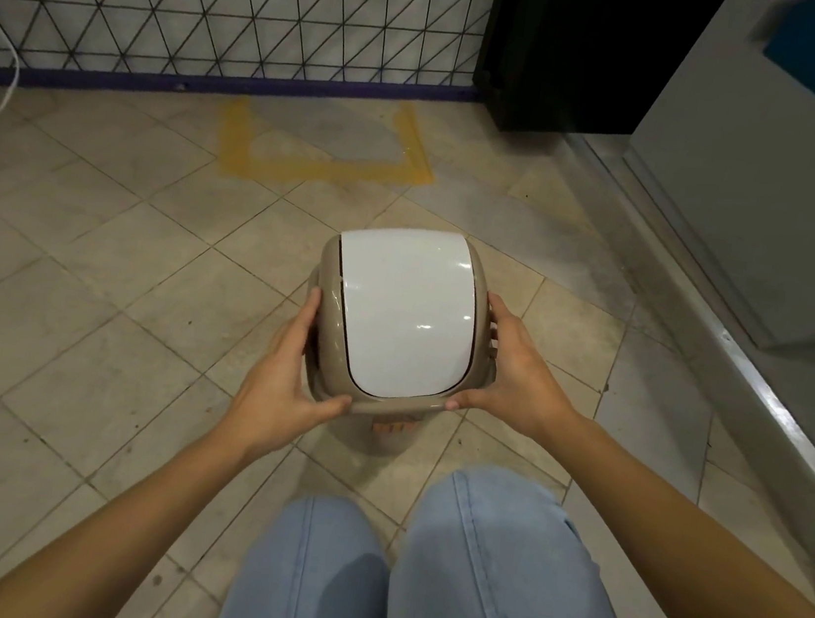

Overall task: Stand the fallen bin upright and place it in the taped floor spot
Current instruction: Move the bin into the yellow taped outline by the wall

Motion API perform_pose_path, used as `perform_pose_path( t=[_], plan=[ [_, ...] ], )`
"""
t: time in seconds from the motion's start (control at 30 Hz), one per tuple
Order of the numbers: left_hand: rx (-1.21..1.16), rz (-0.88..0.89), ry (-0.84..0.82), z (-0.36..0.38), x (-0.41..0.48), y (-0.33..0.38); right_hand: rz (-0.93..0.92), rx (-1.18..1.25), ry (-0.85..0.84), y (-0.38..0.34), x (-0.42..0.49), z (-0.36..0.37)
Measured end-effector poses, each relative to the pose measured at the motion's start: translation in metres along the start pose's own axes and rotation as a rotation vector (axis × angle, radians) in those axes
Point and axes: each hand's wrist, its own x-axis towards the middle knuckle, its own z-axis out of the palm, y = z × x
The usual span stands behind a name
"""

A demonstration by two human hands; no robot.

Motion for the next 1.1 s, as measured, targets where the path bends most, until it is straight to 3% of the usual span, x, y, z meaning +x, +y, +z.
perform_pose_path(
  t=[0.63, 1.1],
  plan=[
    [0.086, -0.02, -0.037, -0.008, 0.023, 0.004, -0.109, -0.153, -0.021, -0.001, 0.014, 0.006],
    [0.127, -0.099, 0.133, -0.02, 0.069, -0.01, -0.094, -0.042, -0.027, -0.031, 0.091, 0.019]
  ],
)
